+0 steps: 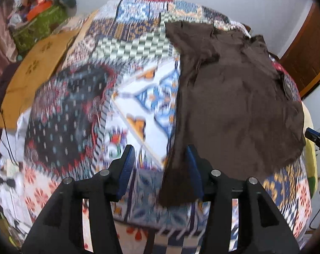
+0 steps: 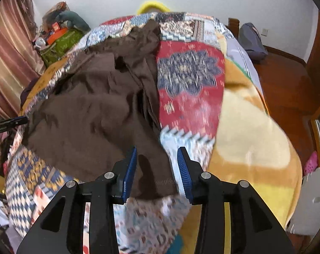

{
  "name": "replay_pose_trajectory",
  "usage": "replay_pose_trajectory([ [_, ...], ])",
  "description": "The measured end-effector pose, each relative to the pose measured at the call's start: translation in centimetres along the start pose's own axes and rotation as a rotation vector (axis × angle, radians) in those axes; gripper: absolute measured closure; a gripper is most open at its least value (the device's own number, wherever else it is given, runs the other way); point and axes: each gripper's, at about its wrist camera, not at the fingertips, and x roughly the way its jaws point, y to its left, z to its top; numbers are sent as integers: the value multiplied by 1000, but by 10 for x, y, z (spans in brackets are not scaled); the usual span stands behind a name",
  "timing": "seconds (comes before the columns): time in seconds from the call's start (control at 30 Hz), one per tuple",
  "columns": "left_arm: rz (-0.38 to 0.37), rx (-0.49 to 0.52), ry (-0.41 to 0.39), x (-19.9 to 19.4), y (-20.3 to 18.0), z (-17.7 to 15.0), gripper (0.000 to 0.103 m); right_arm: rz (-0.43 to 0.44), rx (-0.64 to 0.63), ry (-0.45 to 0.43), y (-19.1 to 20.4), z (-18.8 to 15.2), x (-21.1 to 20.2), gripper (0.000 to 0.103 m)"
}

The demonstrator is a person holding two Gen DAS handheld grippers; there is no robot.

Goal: Fold small clothes

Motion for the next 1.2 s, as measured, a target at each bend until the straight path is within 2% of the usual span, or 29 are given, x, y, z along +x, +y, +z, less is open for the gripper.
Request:
replay_pose_trajectory([
  [0.13,-17,-11,42,8,0,-22,53,1,15,35,-3,-14,10,67],
  [0.2,-30,-24,38,8,0,-26,53,12,23,38,-2,-21,13,67],
  [0.27,-62,-56,41,8,3,-28,59,9,18,29,0,-24,13,67],
  [0.3,-81,-67,41,8,3,-29,69,8,22,26,0,-24,13,68],
  [0.33,-98,-73,41,7,2,-29,82,14,33,23,-1,-24,12,72],
  [0.37,-100,-68,36,6,0,-30,86,30,47,28,-2,-24,12,83],
  [0.43,-81,-40,18,3,-8,-32,92,43,59,49,-2,-24,12,94],
  [0.63,-22,15,-48,-20,-15,-28,97,36,8,6,9,-25,-7,97],
  [0.8,-29,14,-140,-56,-11,-4,97,46,-1,-99,8,-1,-47,97],
  [1.03,-18,37,-326,-120,-23,55,97,16,-66,-262,26,48,-89,97],
  [1.2,-18,19,-391,-142,-27,96,97,5,-67,-340,31,85,-100,97],
])
